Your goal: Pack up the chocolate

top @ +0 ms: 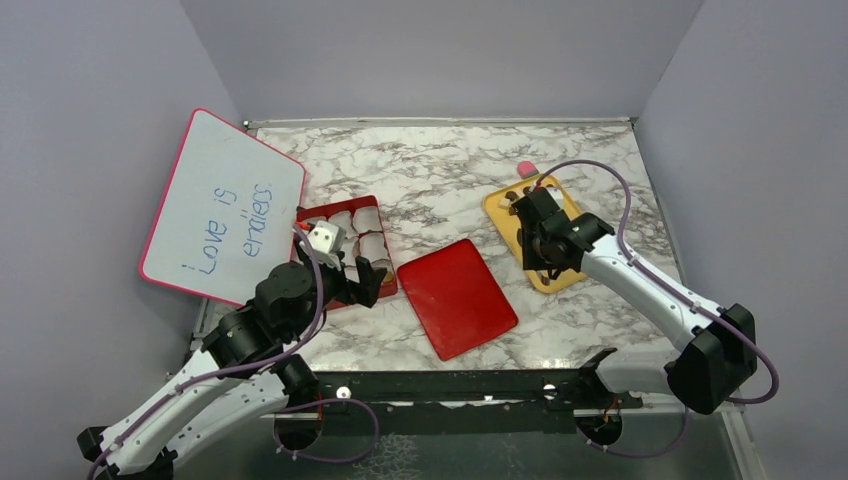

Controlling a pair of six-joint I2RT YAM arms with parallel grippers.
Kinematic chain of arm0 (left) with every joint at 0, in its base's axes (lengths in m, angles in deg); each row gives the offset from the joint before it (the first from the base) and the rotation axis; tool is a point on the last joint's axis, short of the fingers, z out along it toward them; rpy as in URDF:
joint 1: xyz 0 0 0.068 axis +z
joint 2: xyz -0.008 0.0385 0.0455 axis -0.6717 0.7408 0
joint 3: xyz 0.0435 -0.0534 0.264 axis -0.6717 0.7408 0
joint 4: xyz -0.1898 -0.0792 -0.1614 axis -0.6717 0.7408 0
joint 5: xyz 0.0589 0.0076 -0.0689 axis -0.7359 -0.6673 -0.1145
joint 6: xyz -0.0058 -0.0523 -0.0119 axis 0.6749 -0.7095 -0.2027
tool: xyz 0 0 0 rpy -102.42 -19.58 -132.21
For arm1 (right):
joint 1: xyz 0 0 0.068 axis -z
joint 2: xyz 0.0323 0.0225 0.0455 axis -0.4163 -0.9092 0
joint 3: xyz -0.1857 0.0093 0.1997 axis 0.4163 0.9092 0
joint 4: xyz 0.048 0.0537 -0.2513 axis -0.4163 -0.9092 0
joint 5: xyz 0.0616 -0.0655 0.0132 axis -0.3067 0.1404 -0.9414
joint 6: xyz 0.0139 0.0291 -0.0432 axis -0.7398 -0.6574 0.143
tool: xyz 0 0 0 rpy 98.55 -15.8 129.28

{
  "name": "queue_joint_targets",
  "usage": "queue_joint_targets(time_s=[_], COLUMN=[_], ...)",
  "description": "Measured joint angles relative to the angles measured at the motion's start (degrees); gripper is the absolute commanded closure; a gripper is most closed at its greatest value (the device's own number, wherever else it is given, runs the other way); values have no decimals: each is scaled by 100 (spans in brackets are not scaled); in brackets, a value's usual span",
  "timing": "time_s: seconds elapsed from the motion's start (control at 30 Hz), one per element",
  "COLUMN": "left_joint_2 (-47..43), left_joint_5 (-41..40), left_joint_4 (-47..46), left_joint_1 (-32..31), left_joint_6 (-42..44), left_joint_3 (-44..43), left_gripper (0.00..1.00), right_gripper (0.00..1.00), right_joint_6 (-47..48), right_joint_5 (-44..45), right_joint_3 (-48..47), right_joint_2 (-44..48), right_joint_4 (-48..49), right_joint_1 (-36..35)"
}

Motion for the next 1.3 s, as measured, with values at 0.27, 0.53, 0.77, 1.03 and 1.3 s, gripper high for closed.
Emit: queue_joint_targets(time_s=[0.27,0.53,0.77,1.03,1.3], left_joint_2=[-149,-164,-210,-319,-348], left_joint_5=[-20,-31,-31,-35,-57], left_joint_4=[-2,-2,-2,-2,-4], left_joint_1=[0,0,0,0,0], left_joint_6=[-2,0,0,0,-2], left_joint_3=[7,7,7,46,59], left_gripper=[1,1,1,1,1], right_gripper=[57,57,58,60,72], right_joint_6=[-11,-7,24,129,282], right_joint_5=[39,-85,-398,-568,-560], right_joint_3=[144,260,326,348,348], right_joint_2=[55,50,42,42,-133], right_joint_4=[4,111,345,415,452], right_joint_1=[210,560,616,616,616])
